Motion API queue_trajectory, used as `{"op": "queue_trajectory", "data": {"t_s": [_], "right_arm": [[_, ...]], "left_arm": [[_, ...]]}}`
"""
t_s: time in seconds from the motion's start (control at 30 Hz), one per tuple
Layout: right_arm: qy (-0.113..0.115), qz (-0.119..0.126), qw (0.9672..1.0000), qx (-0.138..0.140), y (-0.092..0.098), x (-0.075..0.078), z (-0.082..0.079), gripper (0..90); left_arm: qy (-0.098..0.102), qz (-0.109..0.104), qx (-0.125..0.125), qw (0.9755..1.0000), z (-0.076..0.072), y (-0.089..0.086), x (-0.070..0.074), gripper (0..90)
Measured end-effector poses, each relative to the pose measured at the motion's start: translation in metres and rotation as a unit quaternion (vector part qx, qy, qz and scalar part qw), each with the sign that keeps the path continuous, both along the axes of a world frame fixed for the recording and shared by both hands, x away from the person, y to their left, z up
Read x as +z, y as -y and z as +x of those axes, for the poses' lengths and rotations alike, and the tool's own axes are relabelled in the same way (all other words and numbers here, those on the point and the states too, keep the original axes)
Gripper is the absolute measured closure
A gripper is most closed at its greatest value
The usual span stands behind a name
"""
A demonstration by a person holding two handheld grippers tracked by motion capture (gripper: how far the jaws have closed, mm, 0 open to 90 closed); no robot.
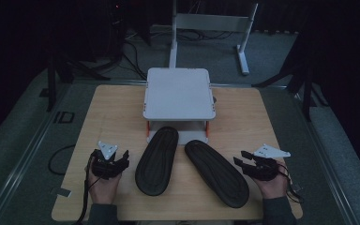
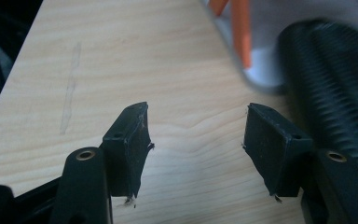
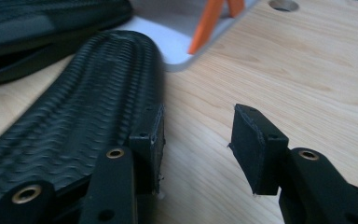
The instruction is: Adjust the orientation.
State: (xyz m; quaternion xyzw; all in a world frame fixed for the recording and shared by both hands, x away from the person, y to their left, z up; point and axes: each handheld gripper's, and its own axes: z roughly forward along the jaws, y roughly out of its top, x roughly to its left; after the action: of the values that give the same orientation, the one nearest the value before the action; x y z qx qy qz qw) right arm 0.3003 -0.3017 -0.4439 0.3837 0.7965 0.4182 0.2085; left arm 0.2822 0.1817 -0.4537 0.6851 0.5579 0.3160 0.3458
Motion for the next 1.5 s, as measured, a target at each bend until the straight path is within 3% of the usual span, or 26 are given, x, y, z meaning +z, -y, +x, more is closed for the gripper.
{"op": "queue_trajectory", "data": {"t_s": [0.23, 0.43, 0.53, 0.6, 0.63, 0.67, 0.7, 0.77, 0.87, 1.0, 1.17, 1.2, 1.37, 1.5], "right_arm": [[-0.005, -0.016, 0.9994, 0.032, -0.015, 0.002, -0.006, 54.6], [-0.018, -0.021, 0.9985, 0.046, -0.022, -0.005, -0.004, 55.0], [-0.021, -0.011, 0.9985, 0.048, -0.021, -0.006, -0.003, 55.8], [-0.021, -0.017, 0.9984, 0.050, -0.021, -0.006, -0.003, 58.4], [-0.021, -0.017, 0.9984, 0.050, -0.021, -0.006, -0.003, 58.4], [-0.023, -0.017, 0.9984, 0.049, -0.020, -0.007, -0.003, 60.1], [-0.030, -0.018, 0.9983, 0.046, -0.019, -0.009, 0.000, 64.9], [-0.035, -0.009, 0.9981, 0.049, -0.016, -0.011, 0.000, 68.6], [-0.038, -0.015, 0.9980, 0.048, -0.015, -0.011, 0.001, 72.0], [-0.045, -0.012, 0.9981, 0.040, -0.011, -0.012, 0.005, 75.2], [-0.062, -0.023, 0.9978, 0.007, 0.001, -0.019, 0.009, 77.8], [-0.065, -0.024, 0.9976, 0.003, 0.003, -0.021, 0.010, 77.9], [-0.075, -0.025, 0.9969, 0.001, 0.007, -0.026, 0.012, 77.8], [-0.081, -0.030, 0.9963, 0.001, 0.007, -0.029, 0.013, 77.9]], "left_arm": [[0.021, -0.013, -0.033, 0.9991, -0.012, 0.018, 0.022, 40.3], [0.046, -0.007, -0.087, 0.9951, -0.022, 0.055, 0.041, 39.2], [0.046, 0.001, -0.118, 0.9919, -0.026, 0.076, 0.046, 38.8], [0.046, 0.003, -0.135, 0.9897, -0.028, 0.087, 0.047, 38.7], [0.046, 0.003, -0.135, 0.9897, -0.028, 0.087, 0.047, 38.7], [0.043, 0.005, -0.156, 0.9867, -0.029, 0.103, 0.047, 38.7], [0.041, 0.006, -0.165, 0.9853, -0.030, 0.109, 0.046, 38.7], [0.039, 0.011, -0.183, 0.9822, -0.033, 0.122, 0.045, 38.7], [0.035, 0.019, -0.209, 0.9771, -0.036, 0.140, 0.042, 38.7], [0.028, 0.025, -0.235, 0.9714, -0.038, 0.163, 0.036, 38.7], [0.016, 0.033, -0.266, 0.9633, -0.040, 0.187, 0.024, 39.0], [0.012, 0.034, -0.268, 0.9626, -0.039, 0.191, 0.022, 39.1], [-0.012, 0.027, -0.293, 0.9555, -0.033, 0.215, 0.006, 39.7], [-0.022, 0.016, -0.318, 0.9477, -0.031, 0.231, -0.003, 39.4]]}}
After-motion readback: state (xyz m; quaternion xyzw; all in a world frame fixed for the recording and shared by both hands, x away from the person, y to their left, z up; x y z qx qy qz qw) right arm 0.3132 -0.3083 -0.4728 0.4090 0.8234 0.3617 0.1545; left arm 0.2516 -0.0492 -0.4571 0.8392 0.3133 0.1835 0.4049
